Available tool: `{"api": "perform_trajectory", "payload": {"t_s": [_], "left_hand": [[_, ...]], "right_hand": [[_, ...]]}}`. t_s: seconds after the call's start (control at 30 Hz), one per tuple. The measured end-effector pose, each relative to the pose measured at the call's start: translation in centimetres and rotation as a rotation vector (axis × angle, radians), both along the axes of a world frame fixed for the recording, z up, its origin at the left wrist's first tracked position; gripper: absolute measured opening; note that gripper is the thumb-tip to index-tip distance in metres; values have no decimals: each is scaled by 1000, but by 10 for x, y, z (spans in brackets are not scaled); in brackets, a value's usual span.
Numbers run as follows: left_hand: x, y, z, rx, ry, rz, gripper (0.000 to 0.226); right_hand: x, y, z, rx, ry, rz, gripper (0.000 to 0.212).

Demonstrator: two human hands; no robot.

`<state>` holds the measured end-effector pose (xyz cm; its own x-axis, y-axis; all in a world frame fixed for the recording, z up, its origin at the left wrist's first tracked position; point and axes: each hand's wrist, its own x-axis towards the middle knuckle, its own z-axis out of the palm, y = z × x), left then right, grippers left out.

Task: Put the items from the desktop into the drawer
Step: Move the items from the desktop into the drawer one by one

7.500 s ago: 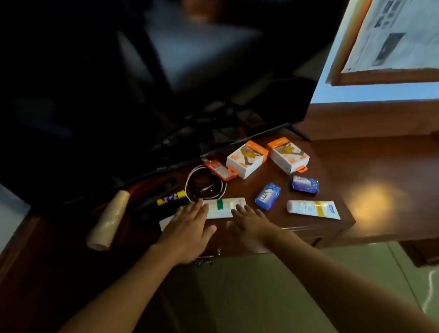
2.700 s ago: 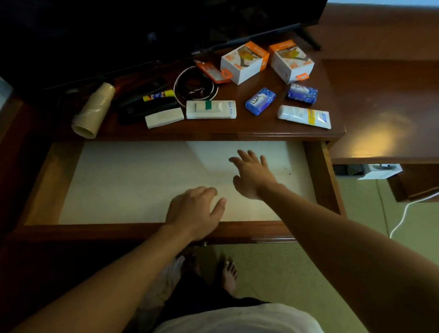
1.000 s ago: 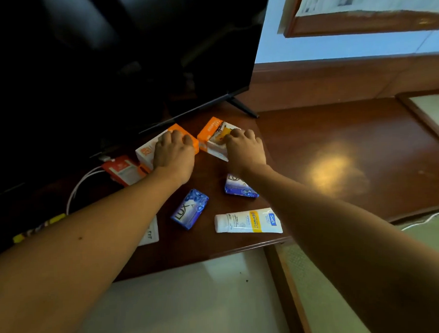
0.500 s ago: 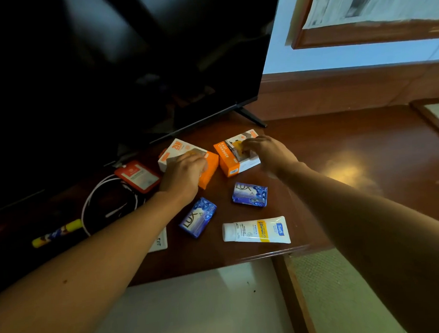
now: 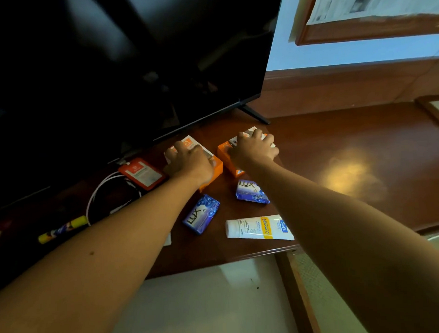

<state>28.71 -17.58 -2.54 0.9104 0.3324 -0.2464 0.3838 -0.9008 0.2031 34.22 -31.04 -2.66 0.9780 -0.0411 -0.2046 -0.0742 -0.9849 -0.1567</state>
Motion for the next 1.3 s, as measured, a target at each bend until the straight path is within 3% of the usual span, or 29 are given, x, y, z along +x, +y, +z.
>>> {"api": "perform_trajectory", "payload": {"t_s": [0.13,0.23,0.33,0.47,0.73,0.97,1.3], "left_hand": [[2,-2,0,-97,22,-133,54],[6,-2,0,-214,-31,-129,62],[9,-6,-1,-214,-142,28,56],[16,-12,-4,-152,7,164,80],[14,-14,9,-126,-191,76,86],[-52,-20,39,-198,-335,26,84],[-191,-20,45,-276,-243,-16,86]], "right_hand": [[11,-16,10,86,149,144,50],[14,-24,14,191,192,244,66],[10,-21,6,272,66,128,65],[9,-12,-12,217,52,-83,99],[-5,-16,-3,391,-136,-22,83],[-69,-35,19,486,-203,9,82],[-220,-43,25,345,-183,-7,84]]}}
